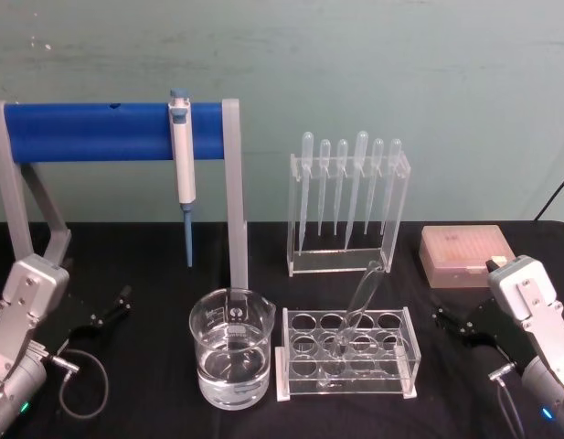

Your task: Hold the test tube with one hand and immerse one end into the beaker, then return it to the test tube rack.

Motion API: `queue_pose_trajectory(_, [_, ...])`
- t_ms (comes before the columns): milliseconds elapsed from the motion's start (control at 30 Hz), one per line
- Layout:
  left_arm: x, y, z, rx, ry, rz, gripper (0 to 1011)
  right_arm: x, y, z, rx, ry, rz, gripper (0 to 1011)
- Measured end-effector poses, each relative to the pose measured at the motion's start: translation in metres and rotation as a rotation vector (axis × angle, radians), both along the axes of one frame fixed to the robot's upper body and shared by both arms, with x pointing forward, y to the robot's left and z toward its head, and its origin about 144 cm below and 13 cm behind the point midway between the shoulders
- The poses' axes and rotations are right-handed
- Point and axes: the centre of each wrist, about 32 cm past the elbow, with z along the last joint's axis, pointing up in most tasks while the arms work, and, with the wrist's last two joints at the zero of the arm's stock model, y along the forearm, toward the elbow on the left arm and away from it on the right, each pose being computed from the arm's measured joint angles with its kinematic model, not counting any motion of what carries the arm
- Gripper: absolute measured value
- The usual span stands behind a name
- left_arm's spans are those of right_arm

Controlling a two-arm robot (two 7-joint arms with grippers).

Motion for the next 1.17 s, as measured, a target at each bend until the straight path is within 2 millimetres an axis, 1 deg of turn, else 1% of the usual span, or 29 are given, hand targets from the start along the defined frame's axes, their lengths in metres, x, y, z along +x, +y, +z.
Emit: queue_pose_trajectory(1167, [0.0000, 0.0000, 0.0000, 0.000, 0.000, 0.000, 1000, 0.0000, 0.0000, 0.0000, 0.000, 0.000, 0.000, 1000])
